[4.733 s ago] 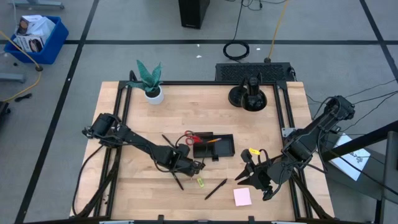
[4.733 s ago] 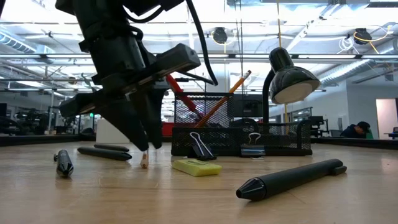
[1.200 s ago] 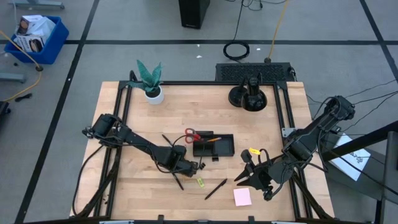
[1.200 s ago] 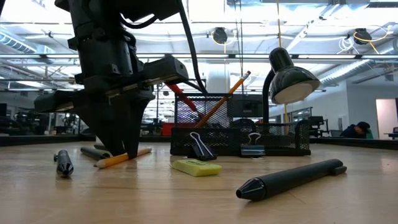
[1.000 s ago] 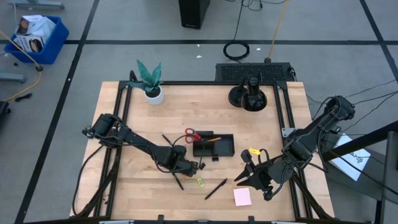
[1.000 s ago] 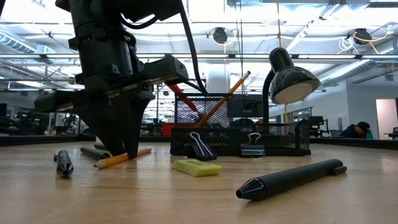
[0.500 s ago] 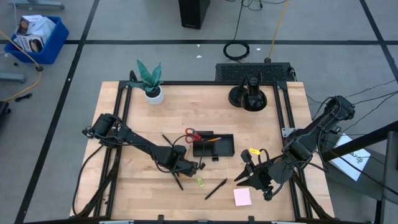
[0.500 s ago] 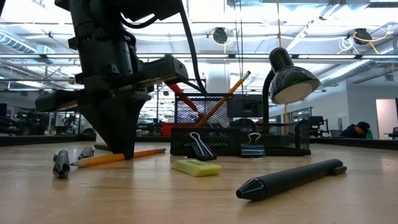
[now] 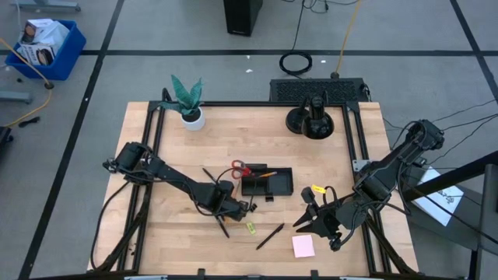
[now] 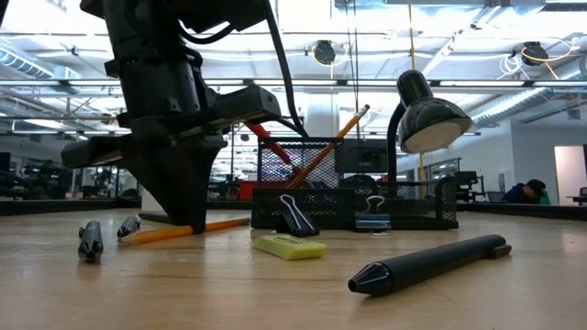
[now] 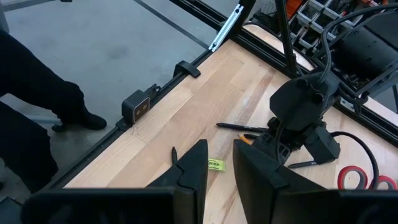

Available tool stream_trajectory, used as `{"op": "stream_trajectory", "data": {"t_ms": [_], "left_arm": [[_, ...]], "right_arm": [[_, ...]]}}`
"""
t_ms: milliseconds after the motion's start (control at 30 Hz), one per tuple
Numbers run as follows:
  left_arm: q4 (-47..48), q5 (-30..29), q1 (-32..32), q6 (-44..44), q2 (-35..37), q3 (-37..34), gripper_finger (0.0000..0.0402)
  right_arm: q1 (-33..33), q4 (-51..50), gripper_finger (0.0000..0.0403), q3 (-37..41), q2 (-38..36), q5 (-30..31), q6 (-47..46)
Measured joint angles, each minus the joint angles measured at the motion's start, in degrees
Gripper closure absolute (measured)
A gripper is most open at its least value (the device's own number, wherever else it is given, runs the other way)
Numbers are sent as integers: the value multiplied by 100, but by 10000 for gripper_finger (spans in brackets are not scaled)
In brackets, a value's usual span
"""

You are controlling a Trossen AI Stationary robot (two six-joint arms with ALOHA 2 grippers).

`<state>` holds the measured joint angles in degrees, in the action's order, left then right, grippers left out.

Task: Pick and place office supplies into organizer
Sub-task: Put the yellow pencil into the black desk organizer

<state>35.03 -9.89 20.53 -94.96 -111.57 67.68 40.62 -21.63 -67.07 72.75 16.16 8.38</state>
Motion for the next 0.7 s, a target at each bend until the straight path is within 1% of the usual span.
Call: {"op": "stream_trajectory", "data": {"t_ms": [133, 400, 700], "left_arm": [[51, -102, 17, 0, 146, -14, 371], [83, -134, 85, -11, 156, -13, 370], [162, -410, 129, 2, 274, -11, 369]], "right_arm": [[0, -1, 332, 0, 0, 1, 0], [-1, -2, 332, 0, 0, 0, -2], [0, 10, 332, 0, 0, 0, -11]]}}
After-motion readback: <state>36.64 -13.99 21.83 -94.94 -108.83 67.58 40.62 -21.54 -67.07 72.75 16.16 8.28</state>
